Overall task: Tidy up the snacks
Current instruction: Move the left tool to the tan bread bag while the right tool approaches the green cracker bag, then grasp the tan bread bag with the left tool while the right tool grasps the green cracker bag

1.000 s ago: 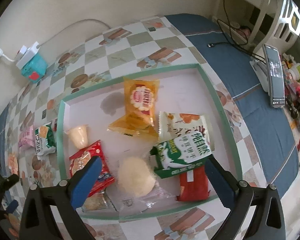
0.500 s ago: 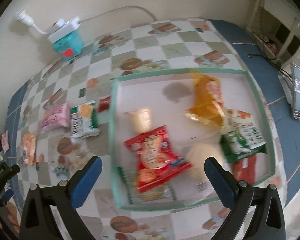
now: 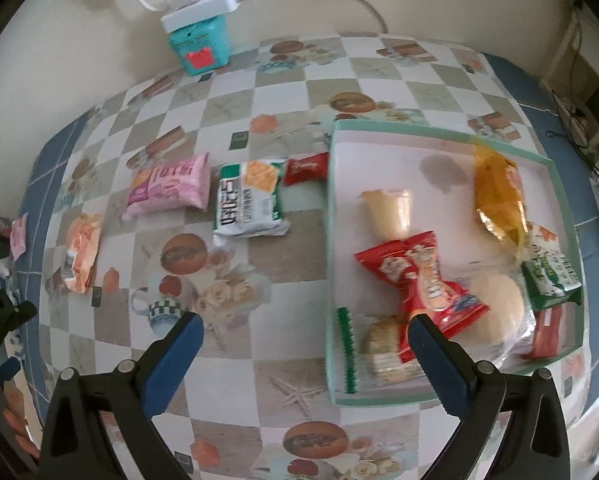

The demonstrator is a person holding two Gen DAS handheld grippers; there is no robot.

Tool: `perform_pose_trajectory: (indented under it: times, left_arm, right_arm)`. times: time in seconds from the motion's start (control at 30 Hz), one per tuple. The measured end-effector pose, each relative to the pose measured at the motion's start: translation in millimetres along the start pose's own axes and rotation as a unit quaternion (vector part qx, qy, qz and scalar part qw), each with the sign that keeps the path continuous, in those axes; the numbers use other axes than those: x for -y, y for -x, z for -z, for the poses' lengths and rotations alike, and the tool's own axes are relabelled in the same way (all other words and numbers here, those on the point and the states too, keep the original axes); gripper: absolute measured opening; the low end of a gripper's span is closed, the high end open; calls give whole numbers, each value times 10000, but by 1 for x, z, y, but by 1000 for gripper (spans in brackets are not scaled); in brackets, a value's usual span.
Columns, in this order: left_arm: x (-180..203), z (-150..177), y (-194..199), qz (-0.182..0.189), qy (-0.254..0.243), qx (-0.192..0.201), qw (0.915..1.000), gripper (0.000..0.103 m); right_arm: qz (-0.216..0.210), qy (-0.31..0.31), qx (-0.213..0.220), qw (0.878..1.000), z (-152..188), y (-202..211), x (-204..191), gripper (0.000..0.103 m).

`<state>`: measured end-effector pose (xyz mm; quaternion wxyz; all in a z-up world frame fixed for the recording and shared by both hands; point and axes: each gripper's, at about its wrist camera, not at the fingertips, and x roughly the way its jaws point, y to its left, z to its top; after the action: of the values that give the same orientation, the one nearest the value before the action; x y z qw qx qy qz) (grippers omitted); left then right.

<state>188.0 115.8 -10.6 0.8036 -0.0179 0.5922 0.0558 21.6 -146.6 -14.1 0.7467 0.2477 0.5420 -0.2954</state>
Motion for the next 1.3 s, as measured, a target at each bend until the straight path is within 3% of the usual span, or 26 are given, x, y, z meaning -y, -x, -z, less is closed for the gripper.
perform_pose_trajectory:
  times: [0.27, 0.43, 0.7, 0.9, 1.3]
  left_arm:
    - [-2, -10, -11, 3, -25, -106, 9999, 95]
    - [10, -24, -16, 48, -211, -47, 9998, 95]
    - [35, -40, -25, 174, -640, 51, 9978, 95]
    - [50, -47, -40, 235, -908, 11, 9956, 95]
    - [83, -40, -58, 366, -1418, 80, 9892, 95]
  right_arm:
    - [-30, 69, 38, 10000, -12, -10, -10, 103]
    - [-188, 174, 141, 9996, -28, -15, -18, 103]
    - [-427, -203, 432, 9979, -60, -17, -9, 103]
    - [-478, -130, 355, 9981, -71, -36, -13, 103]
    - [-517, -411, 712, 9953, -93, -31, 10, 103]
